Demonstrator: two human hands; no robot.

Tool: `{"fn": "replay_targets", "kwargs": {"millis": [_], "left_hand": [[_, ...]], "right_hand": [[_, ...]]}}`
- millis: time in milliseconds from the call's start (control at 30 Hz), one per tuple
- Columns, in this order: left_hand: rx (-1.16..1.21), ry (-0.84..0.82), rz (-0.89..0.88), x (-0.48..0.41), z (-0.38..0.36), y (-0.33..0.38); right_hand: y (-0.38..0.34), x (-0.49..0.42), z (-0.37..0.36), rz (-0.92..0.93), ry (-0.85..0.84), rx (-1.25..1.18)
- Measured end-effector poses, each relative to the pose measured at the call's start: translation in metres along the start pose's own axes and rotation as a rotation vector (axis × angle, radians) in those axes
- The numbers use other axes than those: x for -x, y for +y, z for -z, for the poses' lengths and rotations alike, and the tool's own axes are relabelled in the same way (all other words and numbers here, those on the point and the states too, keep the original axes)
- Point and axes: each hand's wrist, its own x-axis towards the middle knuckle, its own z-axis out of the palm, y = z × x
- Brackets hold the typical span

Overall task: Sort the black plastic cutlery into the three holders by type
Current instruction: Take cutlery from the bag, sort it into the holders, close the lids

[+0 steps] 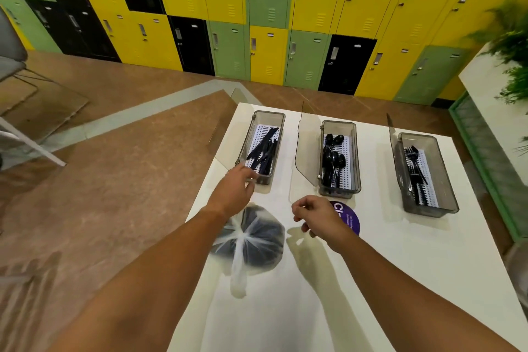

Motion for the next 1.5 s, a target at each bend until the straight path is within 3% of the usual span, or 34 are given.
{"fn": "replay_targets", "kwargs": {"millis": [300,433,600,933,1133,1233,1367,1500], "left_hand": [[-0.002,-0.118,-0.044,0.07,0.014,-0.034],[-0.079,-0.181,-0.129,0.099,0.011,-0.042],[-0.173,-0.203,-0.19,0.108,0.002,-0.035],[-0.197,-0.291,-0.148,0.084,-0.033,0.035],[0.073,-0.243,-0.077,0.07,-0.067,0.104],[0.193,-0.21,-0.076,0.066,-0.079,0.128],[0.33,-0.081,0.063,0.063,-0.09,0.138],[0.372,-0.071,0.129,0.06,-0.097,0.14]], "right_hand": [[-0.011,0.017,-0.075,0.266,-0.139,0.363],[0.001,0.025,-0.098,0.309,-0.152,0.58],[0.014,0.033,-0.104,0.239,-0.089,0.63],[0.019,0.059,-0.021,0.172,0.045,0.56],[0.046,0.066,0.043,0.11,0.114,0.479],[0.062,0.07,0.077,0.117,0.261,0.339],[0.085,0.073,0.114,0.047,0.438,0.164],[0.105,0.076,0.134,-0.038,0.504,0.063]]}}
